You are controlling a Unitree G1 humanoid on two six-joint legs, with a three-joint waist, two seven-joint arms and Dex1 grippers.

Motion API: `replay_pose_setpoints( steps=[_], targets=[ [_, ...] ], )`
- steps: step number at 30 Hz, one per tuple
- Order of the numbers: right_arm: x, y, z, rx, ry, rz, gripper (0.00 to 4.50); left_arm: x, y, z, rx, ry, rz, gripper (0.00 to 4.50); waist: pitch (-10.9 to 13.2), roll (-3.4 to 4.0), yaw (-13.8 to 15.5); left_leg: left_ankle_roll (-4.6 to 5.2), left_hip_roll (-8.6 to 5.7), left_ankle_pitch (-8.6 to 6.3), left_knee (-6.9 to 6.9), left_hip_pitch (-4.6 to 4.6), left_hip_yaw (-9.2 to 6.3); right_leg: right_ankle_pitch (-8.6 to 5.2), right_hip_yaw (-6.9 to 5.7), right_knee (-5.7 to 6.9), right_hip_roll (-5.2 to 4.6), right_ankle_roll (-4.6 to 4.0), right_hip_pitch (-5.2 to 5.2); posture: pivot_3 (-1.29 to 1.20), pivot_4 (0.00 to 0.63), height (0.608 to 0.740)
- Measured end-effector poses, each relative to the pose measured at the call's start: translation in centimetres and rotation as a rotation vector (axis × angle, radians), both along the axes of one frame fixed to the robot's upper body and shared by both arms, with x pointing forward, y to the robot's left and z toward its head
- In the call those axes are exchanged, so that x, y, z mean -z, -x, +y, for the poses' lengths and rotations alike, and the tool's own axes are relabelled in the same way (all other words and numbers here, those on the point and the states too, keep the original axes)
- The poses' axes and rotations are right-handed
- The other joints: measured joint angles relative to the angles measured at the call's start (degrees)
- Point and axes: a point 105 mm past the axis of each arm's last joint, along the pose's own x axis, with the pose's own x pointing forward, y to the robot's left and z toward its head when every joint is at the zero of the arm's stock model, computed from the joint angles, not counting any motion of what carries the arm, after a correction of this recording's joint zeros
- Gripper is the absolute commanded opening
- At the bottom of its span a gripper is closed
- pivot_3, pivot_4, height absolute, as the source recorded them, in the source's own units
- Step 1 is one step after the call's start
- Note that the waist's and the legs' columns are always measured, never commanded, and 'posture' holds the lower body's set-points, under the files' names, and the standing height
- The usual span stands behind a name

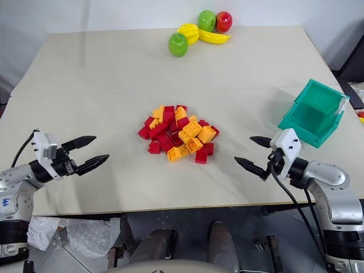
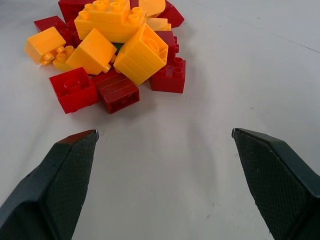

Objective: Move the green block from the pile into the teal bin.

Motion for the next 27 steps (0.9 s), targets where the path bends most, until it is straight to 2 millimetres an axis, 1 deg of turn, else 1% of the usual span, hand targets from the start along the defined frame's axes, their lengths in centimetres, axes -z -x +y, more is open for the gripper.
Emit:
replay_pose_setpoints(
  steps=[3, 6, 10, 13, 16, 19, 20, 23, 24, 26, 27],
  targets=[
    [-0.2, -0.1, 0.1, -0.002, 0.0, -0.007, 4.49, -0.1, -0.1, 0.0, 0.0, 0.001, -0.002, 4.5, 0.0, 0.0, 0.0, 0.0, 0.0, 0.0, 0.0, 0.0, 0.0, 0.0, 0.0, 0.0, 0.0, 0.0, 0.0, 0.0, 0.15, 0.74],
    [-0.3, -0.1, 0.1, -0.002, 0.0, -0.01, 4.49, -0.2, -0.7, 0.3, -0.051, 0.025, 0.025, 4.5, 0.0, 0.0, 0.01, 0.0, 0.0, 0.0, 0.0, 0.0, 0.0, 0.0, 0.01, 0.01, 0.0, 0.0, 0.0, 0.0, 0.15, 0.74],
    [-0.3, -0.2, 0.1, 0.003, -0.002, -0.013, 4.49, -0.2, -0.8, 0.2, -0.053, 0.032, 0.028, 4.5, 0.0, 0.0, -0.03, 0.0, 0.0, 0.0, 0.0, 0.0, 0.01, 0.0, 0.01, 0.01, 0.01, 0.0, -0.01, 0.0, 0.15, 0.74],
    [-0.6, -0.3, 0.2, 0.025, 0.002, -0.021, 4.49, -0.2, -0.8, 0.3, -0.059, 0.031, 0.025, 4.5, 0.0, 0.0, -0.02, 0.0, 0.0, 0.0, 0.0, 0.0, 0.01, 0.0, 0.02, 0.01, 0.0, 0.0, -0.01, 0.0, 0.15, 0.74],
    [-1.4, -0.9, 0.5, 0.076, 0.014, -0.032, 4.49, -0.4, -1.2, 0.4, -0.074, 0.018, 0.019, 4.5, 0.0, 0.01, 0.02, 0.0, 0.0, 0.0, 0.02, -0.02, 0.02, 0.0, 0.03, 0.03, 0.0, 0.0, -0.04, 0.0, 0.15, 0.74],
    [-3.7, -1.3, 2.1, 0.077, 0.007, -0.087, 3.89, -1.4, -1.8, 0.1, -0.038, 0.016, -0.033, 4.5, 0.0, 0.01, 0.01, -0.02, 0.01, 0.01, 0.03, -0.02, 0.01, 0.0, 0.02, 0.04, 0.02, 0.0, -0.05, 0.0, 0.15, 0.74],
    [-4.2, -1.2, 2.8, 0.072, 0.003, -0.097, 3.61, -1.6, -1.9, 0.0, -0.025, 0.013, -0.048, 4.5, 0.0, 0.01, 0.02, -0.02, 0.02, 0.0, 0.03, -0.02, 0.0, 0.0, 0.01, 0.03, 0.02, 0.0, -0.05, 0.0, 0.15, 0.74],
    [-4.4, -0.5, 5.0, 0.032, -0.028, -0.085, 2.65, -1.2, -1.9, -0.5, 0.032, -0.006, -0.042, 4.5, 0.0, 0.01, 0.02, 0.01, 0.01, -0.02, -0.01, -0.06, 0.0, 0.0, 0.01, 0.01, 0.01, 0.0, -0.06, 0.0, 0.15, 0.74],
    [-4.4, -0.4, 5.6, 0.02, -0.032, -0.078, 2.27, -1.0, -1.8, -0.7, 0.056, -0.01, -0.038, 4.5, 0.0, 0.01, 0.02, 0.01, 0.0, -0.03, -0.01, -0.07, 0.01, 0.01, 0.01, 0.01, 0.01, 0.01, -0.06, 0.0, 0.15, 0.74],
    [-4.6, -0.4, 7.1, 0.004, -0.027, -0.06, 1.63, -1.1, -1.7, -1.4, 0.122, -0.012, -0.053, 4.5, 0.01, 0.0, -0.12, 0.02, 0.0, -0.03, 0.03, -0.08, 0.02, 0.01, 0.01, 0.01, 0.0, 0.02, -0.06, 0.0, 0.15, 0.74],
    [-4.8, -0.6, 8.4, -0.011, -0.025, -0.047, 1.28, -1.4, -1.8, -2.0, 0.176, -0.006, -0.08, 4.5, 0.01, 0.0, -0.1, 0.01, 0.0, -0.02, 0.07, -0.08, 0.03, 0.01, 0.01, 0.0, 0.0, 0.02, -0.07, 0.0, 0.15, 0.74]
  ],
)
